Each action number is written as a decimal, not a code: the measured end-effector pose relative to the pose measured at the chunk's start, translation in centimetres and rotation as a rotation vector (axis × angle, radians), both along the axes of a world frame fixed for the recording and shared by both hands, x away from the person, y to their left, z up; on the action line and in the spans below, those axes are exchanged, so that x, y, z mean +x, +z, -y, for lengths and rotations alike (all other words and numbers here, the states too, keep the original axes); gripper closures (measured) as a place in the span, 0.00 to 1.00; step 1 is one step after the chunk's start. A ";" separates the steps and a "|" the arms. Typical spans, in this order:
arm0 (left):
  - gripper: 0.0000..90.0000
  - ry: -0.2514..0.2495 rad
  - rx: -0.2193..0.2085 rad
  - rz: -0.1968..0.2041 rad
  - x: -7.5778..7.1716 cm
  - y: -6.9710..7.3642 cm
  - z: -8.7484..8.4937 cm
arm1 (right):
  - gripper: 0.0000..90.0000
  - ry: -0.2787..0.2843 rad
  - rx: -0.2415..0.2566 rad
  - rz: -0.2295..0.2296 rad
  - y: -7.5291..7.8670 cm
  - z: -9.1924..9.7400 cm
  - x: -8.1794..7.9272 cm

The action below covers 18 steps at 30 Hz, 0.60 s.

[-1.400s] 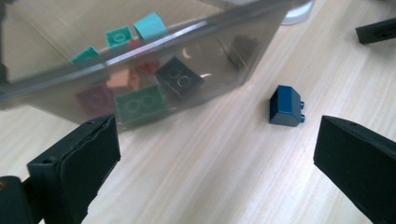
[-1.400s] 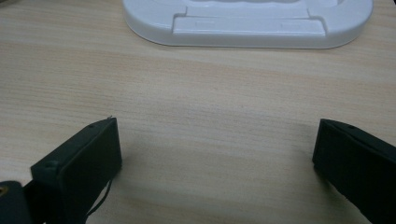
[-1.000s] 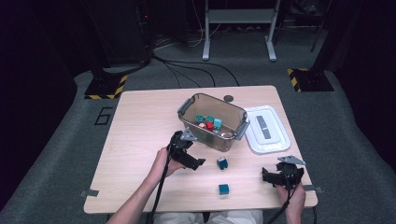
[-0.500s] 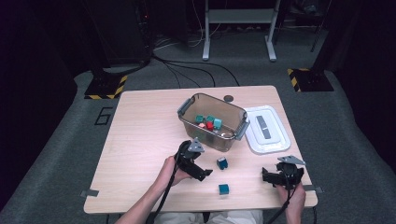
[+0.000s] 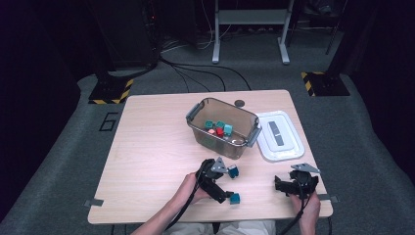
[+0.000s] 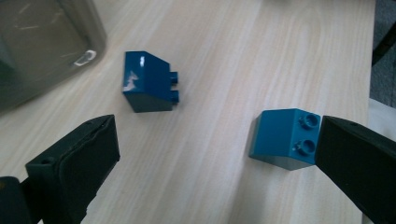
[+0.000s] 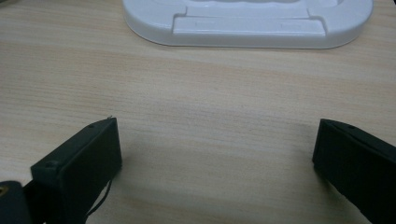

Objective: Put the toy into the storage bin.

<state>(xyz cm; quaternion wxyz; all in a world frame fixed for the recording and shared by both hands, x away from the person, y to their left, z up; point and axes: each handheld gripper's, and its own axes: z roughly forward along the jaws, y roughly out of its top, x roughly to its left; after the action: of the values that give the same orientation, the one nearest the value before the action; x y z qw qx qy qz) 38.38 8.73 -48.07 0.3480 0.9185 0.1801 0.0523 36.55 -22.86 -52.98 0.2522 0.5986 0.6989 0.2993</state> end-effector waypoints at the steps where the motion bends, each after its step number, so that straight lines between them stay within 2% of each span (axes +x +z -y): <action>1: 0.00 -0.004 -0.003 0.002 -0.1 -0.1 0.2 | 0.01 -0.001 0.001 0.000 0.0 0.0 0.0; 6: 0.00 -0.025 -0.003 -0.013 -0.7 -0.7 0.9 | 0.01 -0.001 0.001 0.000 0.0 0.0 0.0; 14: 0.01 -0.053 0.039 -0.009 -1.2 -1.6 1.8 | 0.01 -0.001 0.000 0.000 0.0 0.0 0.0; 16: 0.05 -0.055 0.041 0.005 -1.4 -1.8 1.9 | 0.01 -0.001 0.001 0.000 0.0 0.0 0.0; 18: 0.17 -0.069 0.038 0.020 -1.6 -1.8 1.8 | 0.01 -0.001 0.001 0.000 0.0 0.0 0.0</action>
<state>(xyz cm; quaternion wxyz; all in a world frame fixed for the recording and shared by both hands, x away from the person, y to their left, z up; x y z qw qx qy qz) 36.79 6.91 -49.92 0.3341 0.9300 0.1438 0.0526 36.55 -22.86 -52.98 0.2522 0.5989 0.6986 0.2994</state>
